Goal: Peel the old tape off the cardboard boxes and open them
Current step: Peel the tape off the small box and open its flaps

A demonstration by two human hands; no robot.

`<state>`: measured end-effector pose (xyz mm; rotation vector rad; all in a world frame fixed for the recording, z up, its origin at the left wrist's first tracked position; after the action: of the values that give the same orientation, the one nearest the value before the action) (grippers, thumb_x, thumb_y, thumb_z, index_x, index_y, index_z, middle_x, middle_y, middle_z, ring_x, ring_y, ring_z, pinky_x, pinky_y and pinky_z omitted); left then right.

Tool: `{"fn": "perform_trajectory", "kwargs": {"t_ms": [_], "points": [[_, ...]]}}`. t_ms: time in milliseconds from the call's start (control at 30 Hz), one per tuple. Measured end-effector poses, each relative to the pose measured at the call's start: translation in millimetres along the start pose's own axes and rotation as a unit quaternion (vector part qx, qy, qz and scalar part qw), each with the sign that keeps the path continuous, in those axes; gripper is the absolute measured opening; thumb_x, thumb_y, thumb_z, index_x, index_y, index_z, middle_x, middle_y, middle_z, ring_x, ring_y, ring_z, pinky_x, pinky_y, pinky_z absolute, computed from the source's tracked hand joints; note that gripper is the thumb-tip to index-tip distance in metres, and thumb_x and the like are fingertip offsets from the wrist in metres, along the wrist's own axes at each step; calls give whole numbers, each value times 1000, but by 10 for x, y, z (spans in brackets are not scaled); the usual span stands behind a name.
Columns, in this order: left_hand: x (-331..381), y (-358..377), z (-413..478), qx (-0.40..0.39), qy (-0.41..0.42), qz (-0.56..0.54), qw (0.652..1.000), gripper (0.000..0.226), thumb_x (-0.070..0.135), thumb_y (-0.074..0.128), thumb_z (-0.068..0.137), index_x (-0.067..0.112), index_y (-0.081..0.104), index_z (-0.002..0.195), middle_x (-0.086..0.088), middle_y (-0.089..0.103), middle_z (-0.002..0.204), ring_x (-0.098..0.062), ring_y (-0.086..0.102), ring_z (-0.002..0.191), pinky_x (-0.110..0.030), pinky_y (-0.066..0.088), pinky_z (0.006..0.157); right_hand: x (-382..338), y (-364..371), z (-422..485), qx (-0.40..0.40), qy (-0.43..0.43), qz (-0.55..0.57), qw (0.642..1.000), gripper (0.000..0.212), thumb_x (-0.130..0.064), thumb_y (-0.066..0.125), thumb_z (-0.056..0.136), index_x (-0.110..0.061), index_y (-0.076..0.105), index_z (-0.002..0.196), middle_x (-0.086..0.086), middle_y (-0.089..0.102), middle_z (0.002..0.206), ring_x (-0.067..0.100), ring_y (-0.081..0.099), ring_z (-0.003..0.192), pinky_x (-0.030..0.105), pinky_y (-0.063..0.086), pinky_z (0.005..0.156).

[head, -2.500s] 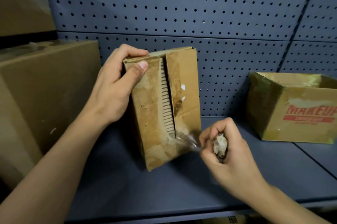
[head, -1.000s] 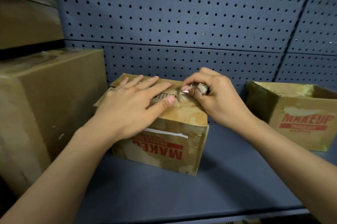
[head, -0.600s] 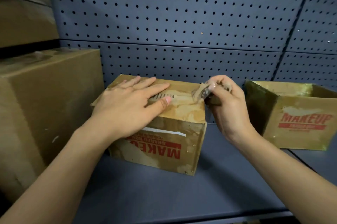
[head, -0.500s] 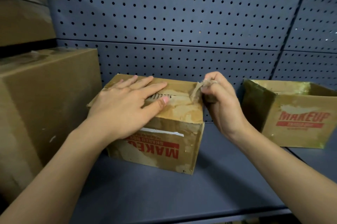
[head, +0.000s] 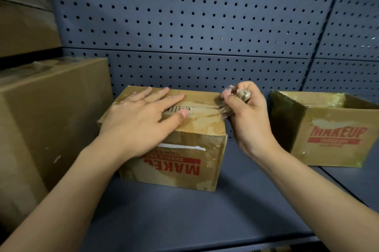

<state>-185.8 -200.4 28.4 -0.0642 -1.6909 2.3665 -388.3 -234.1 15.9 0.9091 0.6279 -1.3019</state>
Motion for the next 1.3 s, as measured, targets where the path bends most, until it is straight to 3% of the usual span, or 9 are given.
{"fn": "perform_trajectory", "kwargs": {"t_ms": [233,300,400,500,600,733,933,1067,1300], "points": [[9,2,-29,9,5,10,1000,70,85,-2,77,68,10,144,33,5,158,-3,7,150,-36,16,119,-161,-344,70,99,8,194,976,28,-3,50,101,-13,38,78,4,48,73,12,56,65,33,61,68],[18,3,-21,15,6,11,1000,72,83,-3,75,67,11,144,33,7,158,-3,9,150,-37,17,119,-157,-393,79,80,51,142,985,11,-15,54,101,-16,45,96,4,48,76,18,55,69,25,54,49],[17,1,3,32,8,13,999,75,83,-4,75,66,14,145,32,11,158,-4,12,149,-38,19,119,19,-364,8,35,150,107,982,44,-19,55,101,-34,35,138,3,48,74,13,48,63,22,42,43],[20,-6,-10,52,8,19,998,77,83,-6,75,64,17,145,30,15,158,-5,15,149,-38,23,117,119,-387,-41,36,203,79,975,22,-25,51,103,-14,55,122,4,44,72,13,44,61,22,39,46],[31,-26,-15,75,3,16,997,78,80,-3,76,60,27,145,28,25,156,-7,22,148,-39,31,113,192,-432,-60,22,251,114,961,23,-30,43,98,-12,55,107,5,46,73,18,46,66,30,39,60],[60,-63,37,101,-9,-1,995,71,74,11,83,50,45,140,23,42,150,-13,38,141,-41,42,101,75,-510,36,29,192,55,979,15,-3,39,96,-17,43,100,7,48,84,19,48,74,30,40,65],[169,-48,101,136,20,-13,990,69,74,10,86,45,60,125,15,63,130,-21,61,115,-38,47,76,-373,-577,187,-71,39,-178,981,26,-21,77,75,-9,70,97,1,71,89,9,65,83,19,52,76],[218,-23,163,133,27,-13,991,77,79,3,82,47,60,123,14,65,125,-23,62,111,-38,47,73,-699,-841,367,-20,-35,-231,972,26,-11,82,75,-1,73,97,7,70,86,12,63,77,21,54,72],[203,3,200,129,25,-17,991,76,81,5,81,49,59,124,13,67,124,-23,64,108,-40,51,77,-845,-1496,825,63,-72,-390,916,18,-26,80,83,-13,76,94,2,73,84,9,67,78,29,57,77]]}}
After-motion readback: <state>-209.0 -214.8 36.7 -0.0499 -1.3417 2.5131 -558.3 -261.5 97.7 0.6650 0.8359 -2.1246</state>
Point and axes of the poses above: each hand's wrist, its own z-axis towards the middle knuckle, its own y-axis out of the palm, x = y × z, the point moved 7 cm from there along z, towards the middle knuckle
